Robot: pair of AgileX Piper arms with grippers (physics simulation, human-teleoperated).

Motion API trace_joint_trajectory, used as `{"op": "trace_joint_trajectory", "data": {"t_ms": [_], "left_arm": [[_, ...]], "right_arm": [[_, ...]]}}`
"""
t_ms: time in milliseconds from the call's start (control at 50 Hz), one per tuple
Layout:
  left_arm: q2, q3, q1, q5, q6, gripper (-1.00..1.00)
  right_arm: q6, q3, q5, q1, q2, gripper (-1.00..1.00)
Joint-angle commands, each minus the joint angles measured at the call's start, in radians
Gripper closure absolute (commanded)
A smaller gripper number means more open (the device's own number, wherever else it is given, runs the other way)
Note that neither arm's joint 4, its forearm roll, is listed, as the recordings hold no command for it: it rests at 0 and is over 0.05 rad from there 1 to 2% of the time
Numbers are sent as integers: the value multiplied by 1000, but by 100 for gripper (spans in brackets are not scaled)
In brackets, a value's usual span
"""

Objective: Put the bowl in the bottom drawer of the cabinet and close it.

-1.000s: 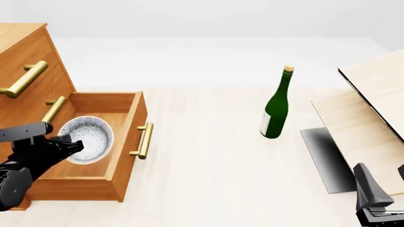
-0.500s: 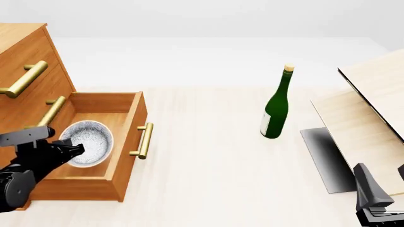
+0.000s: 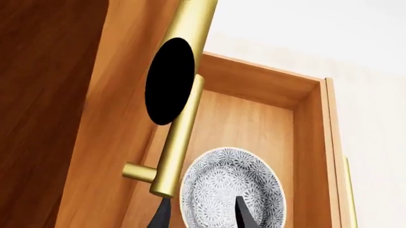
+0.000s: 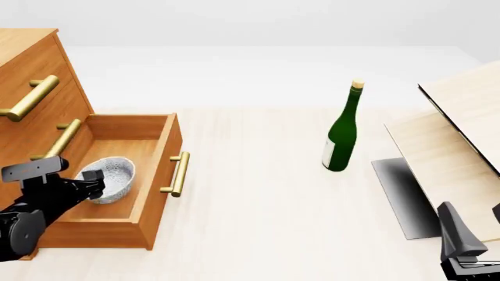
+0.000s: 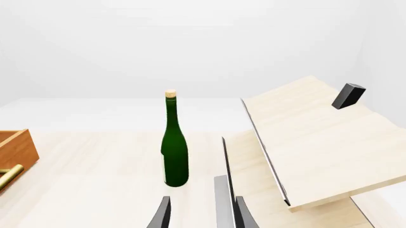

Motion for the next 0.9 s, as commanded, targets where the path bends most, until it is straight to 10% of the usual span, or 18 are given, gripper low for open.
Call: {"op": "trace_joint_trajectory", "data": {"t_ms": [20, 900], "left_arm": [[-2, -2, -4, 0, 3, -100], [-229, -19, -32, 175, 64, -100]], "right_arm": [[0, 0, 0, 0, 0, -100], [0, 0, 0, 0, 0, -100]]}}
